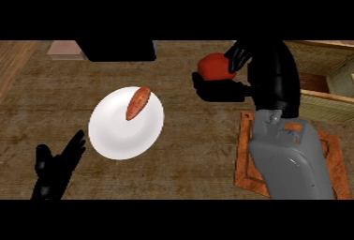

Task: Pick the bell pepper from the cutting board and place it in the basket

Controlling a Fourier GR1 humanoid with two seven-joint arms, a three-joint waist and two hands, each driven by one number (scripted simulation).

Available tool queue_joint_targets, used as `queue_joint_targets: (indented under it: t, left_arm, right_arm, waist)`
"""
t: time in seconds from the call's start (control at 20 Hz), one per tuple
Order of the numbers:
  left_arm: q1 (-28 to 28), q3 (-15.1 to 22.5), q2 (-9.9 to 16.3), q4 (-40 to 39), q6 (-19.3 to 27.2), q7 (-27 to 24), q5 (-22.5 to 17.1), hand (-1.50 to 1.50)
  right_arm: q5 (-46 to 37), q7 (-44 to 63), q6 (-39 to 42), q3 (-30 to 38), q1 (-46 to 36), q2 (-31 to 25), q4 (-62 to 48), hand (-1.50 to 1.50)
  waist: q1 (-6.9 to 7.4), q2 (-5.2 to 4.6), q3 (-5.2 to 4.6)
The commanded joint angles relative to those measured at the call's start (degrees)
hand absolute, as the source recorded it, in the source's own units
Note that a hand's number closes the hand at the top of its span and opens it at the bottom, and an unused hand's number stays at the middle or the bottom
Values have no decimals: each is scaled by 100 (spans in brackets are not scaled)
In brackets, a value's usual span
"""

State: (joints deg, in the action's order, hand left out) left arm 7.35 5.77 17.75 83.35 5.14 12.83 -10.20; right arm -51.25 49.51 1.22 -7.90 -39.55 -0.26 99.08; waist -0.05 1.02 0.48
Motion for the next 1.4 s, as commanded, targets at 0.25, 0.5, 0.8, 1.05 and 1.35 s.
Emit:
queue_joint_targets:
  t: [0.25,0.5,0.8,1.05,1.35]
  left_arm:
    - [243,18,-75,-355,-73,-19,56,0]
    - [-83,-164,-41,-363,-103,244,-68,0]
    - [-97,71,-315,-468,20,145,166,0]
    - [286,62,-224,-111,-50,106,191,0]
    - [12,-62,-280,-438,-92,60,235,0]
  right_arm:
    - [-407,1921,966,1002,-2063,-375,570,150]
    - [22,1495,1171,1921,-2459,-1095,115,150]
    - [258,1444,1520,2358,-2841,-1559,-543,150]
    - [329,648,1411,2553,-2655,-2111,-1410,150]
    - [443,-42,889,2698,-2435,-2283,-2023,150]
  waist:
    - [-12,-65,-60]
    - [-26,-93,-53]
    - [-25,-97,-55]
    - [53,-109,-52]
    - [46,-120,-51]
